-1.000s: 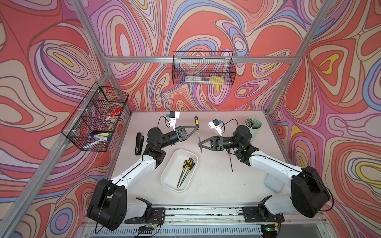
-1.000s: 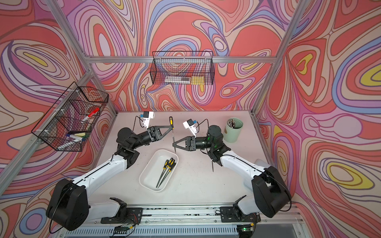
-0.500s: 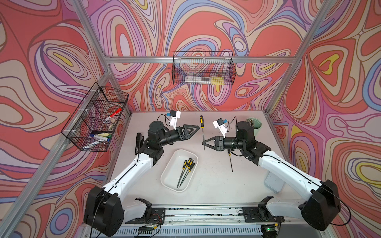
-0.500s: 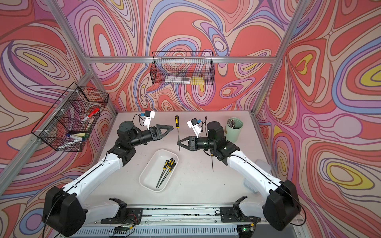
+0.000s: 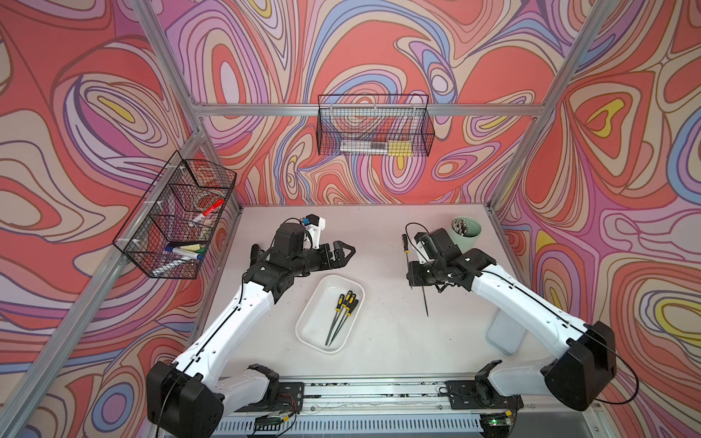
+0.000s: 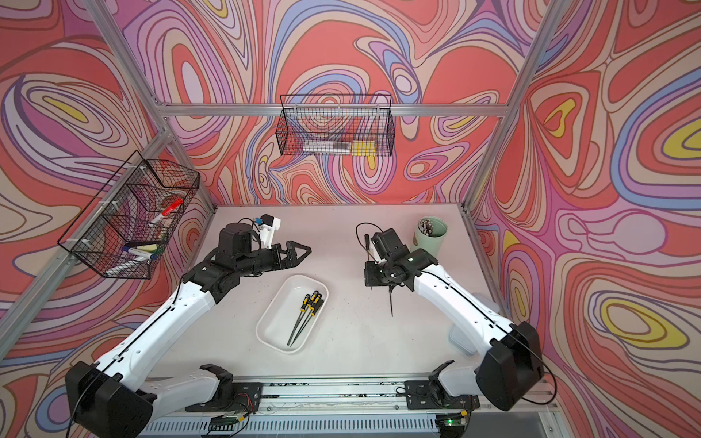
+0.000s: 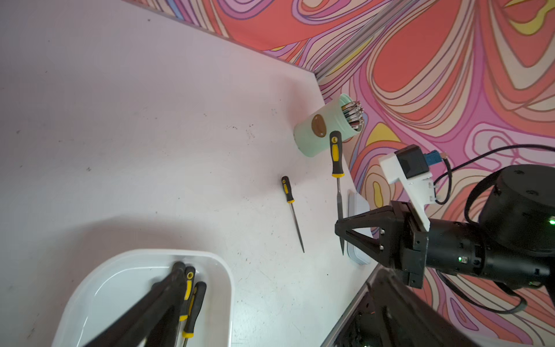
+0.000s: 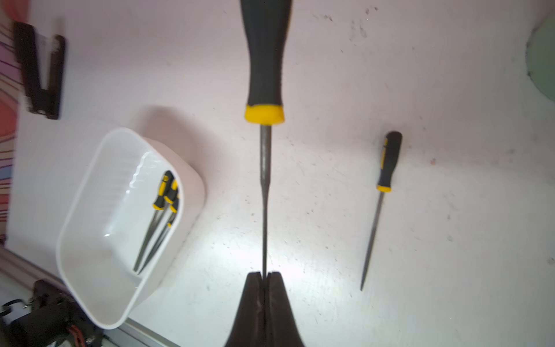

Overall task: Take the file tool out of the storage box
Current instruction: Pick up the file tool from the storage box, then place the file tool at the center of the board.

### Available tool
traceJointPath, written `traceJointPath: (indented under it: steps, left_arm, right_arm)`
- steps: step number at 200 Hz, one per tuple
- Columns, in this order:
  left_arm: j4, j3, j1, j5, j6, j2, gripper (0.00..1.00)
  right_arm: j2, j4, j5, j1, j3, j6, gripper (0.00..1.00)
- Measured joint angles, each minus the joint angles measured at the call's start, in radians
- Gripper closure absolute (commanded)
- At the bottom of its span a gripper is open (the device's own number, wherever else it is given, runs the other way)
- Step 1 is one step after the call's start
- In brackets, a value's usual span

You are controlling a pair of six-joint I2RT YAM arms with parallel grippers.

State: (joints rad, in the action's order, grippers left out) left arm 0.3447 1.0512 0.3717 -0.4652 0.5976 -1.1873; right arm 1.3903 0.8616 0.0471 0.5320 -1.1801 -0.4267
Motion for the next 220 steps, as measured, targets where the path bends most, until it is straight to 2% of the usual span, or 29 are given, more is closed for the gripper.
traceJointPath:
  steps: [33, 117, 220]
  left_arm:
    - [0.042, -0.024, 0.0, 0.054, -0.014, 0.0, 0.01]
    - [0.073, -0.084, 0.0, 0.104, -0.034, 0.003, 0.01]
    - [0.075, -0.101, 0.0, 0.143, -0.037, 0.001, 0.01]
  right_arm:
    - [0.062, 0.028, -0.059, 0.0, 0.024, -0.03, 1.0]
    - [0.244, -0.055, -0.073, 0.0, 0.113, -0.088, 1.0]
    - [0.296, -0.1, -0.093, 0.0, 0.144, -0.107, 1.0]
